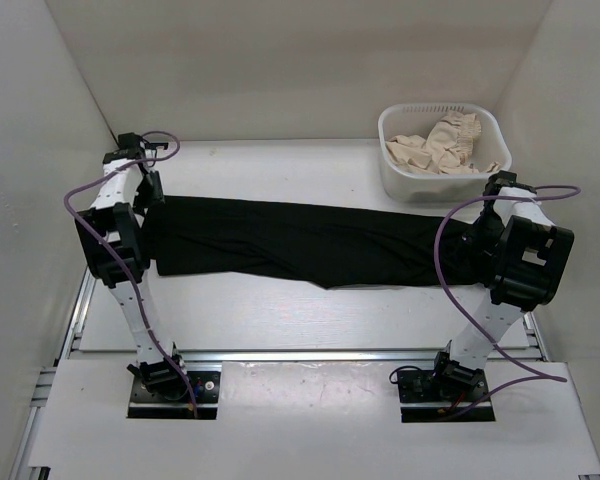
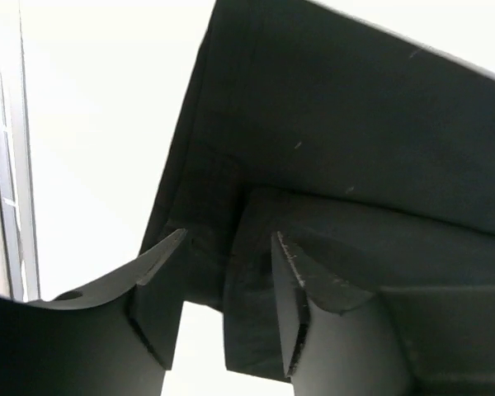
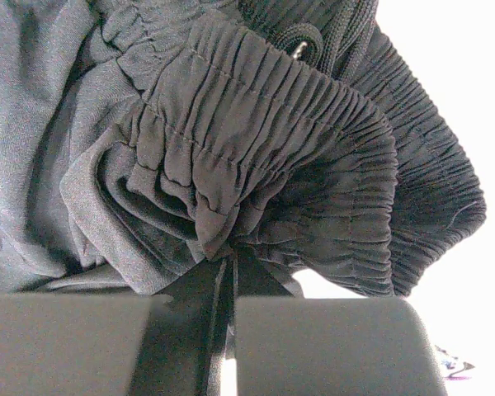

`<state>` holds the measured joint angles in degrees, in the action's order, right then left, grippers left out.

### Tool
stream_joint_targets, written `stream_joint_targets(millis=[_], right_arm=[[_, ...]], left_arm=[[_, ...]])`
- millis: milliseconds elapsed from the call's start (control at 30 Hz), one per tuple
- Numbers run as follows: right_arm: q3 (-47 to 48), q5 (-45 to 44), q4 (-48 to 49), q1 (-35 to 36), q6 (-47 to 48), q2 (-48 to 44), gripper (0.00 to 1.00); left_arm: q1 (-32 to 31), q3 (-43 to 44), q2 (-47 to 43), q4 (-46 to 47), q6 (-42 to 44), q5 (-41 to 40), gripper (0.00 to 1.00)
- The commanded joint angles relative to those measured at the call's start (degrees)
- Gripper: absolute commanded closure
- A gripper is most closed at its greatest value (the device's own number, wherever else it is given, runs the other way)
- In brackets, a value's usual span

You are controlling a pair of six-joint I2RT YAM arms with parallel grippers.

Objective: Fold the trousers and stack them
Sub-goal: Fold the trousers

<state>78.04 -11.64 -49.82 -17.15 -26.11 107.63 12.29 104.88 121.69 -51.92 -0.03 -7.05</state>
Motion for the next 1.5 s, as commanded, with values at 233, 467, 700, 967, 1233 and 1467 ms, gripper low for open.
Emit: stream_joint_targets(millis=[233, 467, 700, 967, 1233, 1467], right_arm=[[-0.4, -0.1, 0.3, -0.2, 0.4, -2.3, 1.0], [-1.0, -0.1, 0.3, -0.2, 0.4, -2.3, 1.0], [-0.5, -0.1, 0.3, -0.2, 0.4, -2.3, 1.0], [0.0, -0.6, -0.2, -0.2, 0.9, -2.3, 1.0], [2.7, -3.4, -1.9, 0.5, 1.5, -3.5, 1.0], [4.7, -5.7, -4.7, 2.1, 2.6, -4.6, 1.0]], left_arm=[[-0.3, -0.7, 3.2, -2.4, 0.0, 0.6, 0.51], [-0.3, -1.9, 4.9, -4.1, 0.0, 3.2, 0.61], [-0.3, -2.5, 6.8, -5.2, 0.0, 2.6, 0.8], [-0.3, -0.6, 5.1, -5.7, 0.0, 3.2, 0.85], [-0.3, 5.1, -1.1, -5.7, 0.0, 0.5, 0.85], [-0.3, 1.0, -5.3, -5.7, 0.0, -1.6, 0.85]])
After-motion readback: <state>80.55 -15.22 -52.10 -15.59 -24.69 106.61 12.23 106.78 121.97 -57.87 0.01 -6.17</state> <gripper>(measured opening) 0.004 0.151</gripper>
